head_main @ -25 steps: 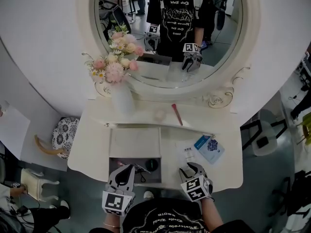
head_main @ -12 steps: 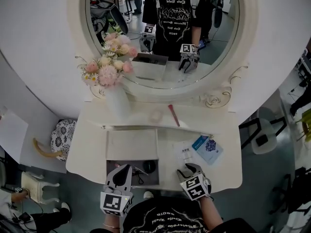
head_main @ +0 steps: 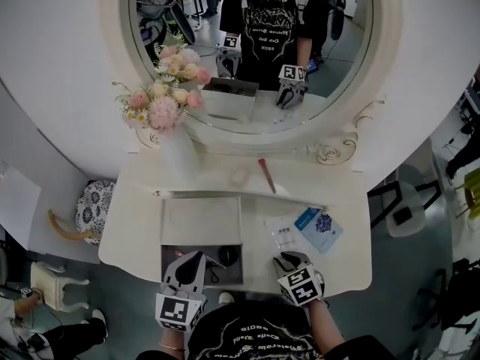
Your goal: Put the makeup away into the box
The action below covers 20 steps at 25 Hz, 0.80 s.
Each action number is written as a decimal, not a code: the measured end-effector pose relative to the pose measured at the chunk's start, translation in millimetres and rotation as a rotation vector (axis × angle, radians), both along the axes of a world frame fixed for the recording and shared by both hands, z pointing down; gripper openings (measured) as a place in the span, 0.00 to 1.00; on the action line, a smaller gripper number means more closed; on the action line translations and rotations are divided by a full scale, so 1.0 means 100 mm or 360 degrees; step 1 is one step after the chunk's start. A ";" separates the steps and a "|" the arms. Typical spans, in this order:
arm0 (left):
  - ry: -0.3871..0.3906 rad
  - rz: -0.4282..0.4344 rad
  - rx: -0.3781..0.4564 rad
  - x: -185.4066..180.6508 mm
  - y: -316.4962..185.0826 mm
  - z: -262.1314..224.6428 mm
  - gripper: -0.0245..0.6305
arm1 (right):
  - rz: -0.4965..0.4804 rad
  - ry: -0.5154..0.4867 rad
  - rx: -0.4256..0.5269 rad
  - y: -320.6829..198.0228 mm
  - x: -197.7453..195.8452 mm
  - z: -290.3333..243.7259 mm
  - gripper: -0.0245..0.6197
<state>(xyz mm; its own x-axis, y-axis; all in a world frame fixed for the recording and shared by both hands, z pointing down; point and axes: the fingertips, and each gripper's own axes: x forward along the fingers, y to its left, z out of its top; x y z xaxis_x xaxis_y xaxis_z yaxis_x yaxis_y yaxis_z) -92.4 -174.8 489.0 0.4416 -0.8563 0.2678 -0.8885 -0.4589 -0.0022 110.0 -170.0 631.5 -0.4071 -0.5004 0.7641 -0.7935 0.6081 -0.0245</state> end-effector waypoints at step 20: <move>-0.0005 -0.0023 0.0010 -0.06 0.01 -0.03 0.06 | -0.0110 0.0087 0.0028 -0.05 -0.01 -0.01 0.05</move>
